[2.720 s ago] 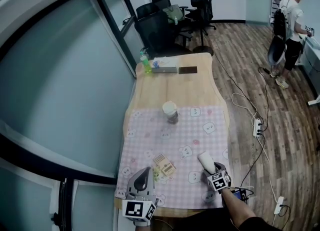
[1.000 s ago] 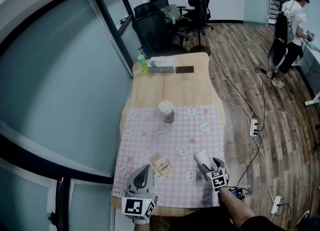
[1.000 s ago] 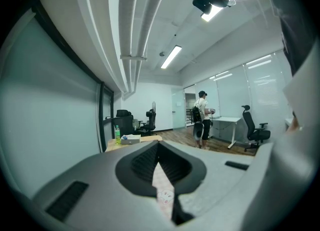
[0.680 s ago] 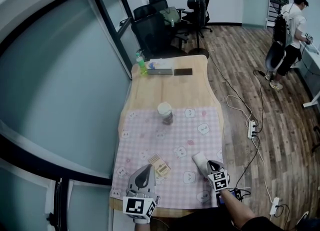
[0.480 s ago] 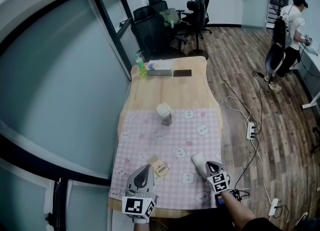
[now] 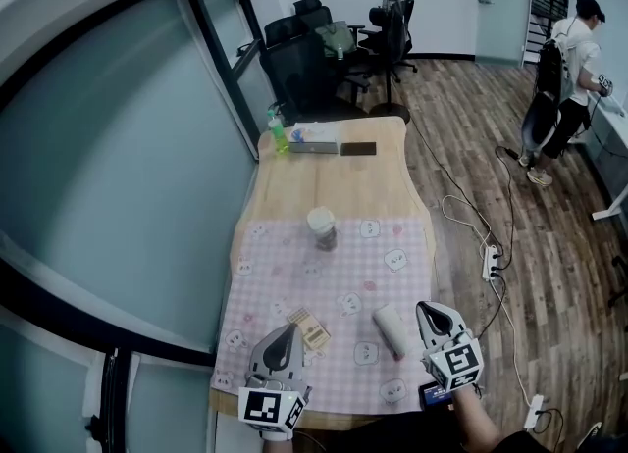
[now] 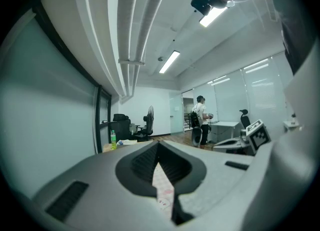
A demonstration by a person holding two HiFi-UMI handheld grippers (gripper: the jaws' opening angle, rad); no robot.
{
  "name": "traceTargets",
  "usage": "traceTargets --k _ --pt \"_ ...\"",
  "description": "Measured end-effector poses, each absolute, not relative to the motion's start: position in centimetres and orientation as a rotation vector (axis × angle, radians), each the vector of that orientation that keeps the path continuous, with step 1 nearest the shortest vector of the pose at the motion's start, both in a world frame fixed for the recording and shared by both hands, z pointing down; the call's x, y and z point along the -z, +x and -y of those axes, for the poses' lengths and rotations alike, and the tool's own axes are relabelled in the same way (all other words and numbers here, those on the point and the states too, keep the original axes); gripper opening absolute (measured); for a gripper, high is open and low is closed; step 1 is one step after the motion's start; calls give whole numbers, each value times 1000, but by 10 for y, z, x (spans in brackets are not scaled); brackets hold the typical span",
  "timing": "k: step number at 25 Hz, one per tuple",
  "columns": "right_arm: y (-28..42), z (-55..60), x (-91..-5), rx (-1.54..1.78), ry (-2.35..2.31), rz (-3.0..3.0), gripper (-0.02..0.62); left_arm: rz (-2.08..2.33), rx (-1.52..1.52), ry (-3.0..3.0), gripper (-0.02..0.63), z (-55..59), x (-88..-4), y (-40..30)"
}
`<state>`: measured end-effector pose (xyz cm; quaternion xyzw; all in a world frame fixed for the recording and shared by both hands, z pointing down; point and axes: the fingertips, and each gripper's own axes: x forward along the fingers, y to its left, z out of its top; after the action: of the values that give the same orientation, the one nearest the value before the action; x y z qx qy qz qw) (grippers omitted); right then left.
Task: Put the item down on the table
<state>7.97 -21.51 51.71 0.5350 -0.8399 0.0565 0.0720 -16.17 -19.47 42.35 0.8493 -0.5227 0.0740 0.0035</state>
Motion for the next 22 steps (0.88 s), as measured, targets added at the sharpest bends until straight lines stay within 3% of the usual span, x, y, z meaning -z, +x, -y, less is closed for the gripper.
traceTargets --k 9,22 --pt "93 169 -364 185 1691 2705 17 1606 -222 2690 0 192 -421 -150" --pt "109 166 -384 163 1728 2625 17 1607 -235 2725 0 187 -410 -147"
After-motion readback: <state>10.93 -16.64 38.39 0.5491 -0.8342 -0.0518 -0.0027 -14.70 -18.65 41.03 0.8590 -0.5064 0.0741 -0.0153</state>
